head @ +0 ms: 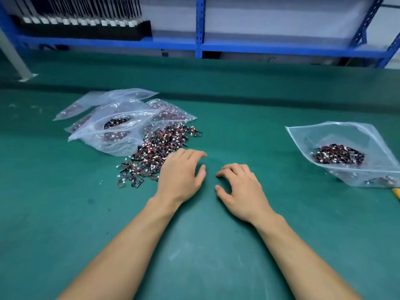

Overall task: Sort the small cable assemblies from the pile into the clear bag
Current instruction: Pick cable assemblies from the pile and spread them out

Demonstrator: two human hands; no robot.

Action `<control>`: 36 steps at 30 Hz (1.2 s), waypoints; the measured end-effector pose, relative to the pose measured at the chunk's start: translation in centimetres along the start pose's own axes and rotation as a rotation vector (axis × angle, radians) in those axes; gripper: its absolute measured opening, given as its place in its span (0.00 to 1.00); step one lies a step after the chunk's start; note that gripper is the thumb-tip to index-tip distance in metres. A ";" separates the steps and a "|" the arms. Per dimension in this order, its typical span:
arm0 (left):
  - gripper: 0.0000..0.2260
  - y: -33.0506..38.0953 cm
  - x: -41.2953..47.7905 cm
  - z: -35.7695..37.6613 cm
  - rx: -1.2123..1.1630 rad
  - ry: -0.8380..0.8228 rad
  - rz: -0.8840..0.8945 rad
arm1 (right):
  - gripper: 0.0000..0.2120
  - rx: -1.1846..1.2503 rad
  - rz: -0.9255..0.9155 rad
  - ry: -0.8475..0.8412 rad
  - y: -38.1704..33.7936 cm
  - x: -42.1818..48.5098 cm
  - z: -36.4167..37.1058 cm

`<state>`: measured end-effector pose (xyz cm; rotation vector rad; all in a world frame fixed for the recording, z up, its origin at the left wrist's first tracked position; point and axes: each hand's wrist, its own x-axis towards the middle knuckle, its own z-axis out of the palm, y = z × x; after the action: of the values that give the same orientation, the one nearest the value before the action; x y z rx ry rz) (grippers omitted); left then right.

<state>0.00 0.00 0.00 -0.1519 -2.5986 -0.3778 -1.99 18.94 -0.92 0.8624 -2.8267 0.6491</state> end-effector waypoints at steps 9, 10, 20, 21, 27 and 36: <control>0.28 -0.2 1.6 2.1 0.358 -0.232 -0.182 | 0.14 0.024 0.006 0.042 0.3 0.2 0.1; 0.28 -0.1 1.7 2.1 0.355 -0.241 -0.169 | 0.14 0.029 0.008 0.045 0.3 0.2 0.1; 0.33 0.0 1.6 1.9 0.399 -0.305 -0.217 | 0.10 0.130 0.048 0.095 0.5 0.1 -0.3; 0.33 -0.1 1.6 2.0 0.402 -0.326 -0.231 | 0.10 0.130 0.051 0.093 0.4 0.1 -0.3; 0.34 -0.3 1.2 2.3 0.378 -0.335 -0.208 | 0.10 0.153 0.066 0.096 0.4 0.1 -0.4; 0.37 -0.5 1.5 2.5 0.356 -0.353 -0.226 | 0.10 0.185 0.077 0.105 0.5 0.1 -0.3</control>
<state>-2.52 0.35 -1.43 0.2206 -2.9906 0.0478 -2.39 19.40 -0.86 0.7241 -2.7490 0.9502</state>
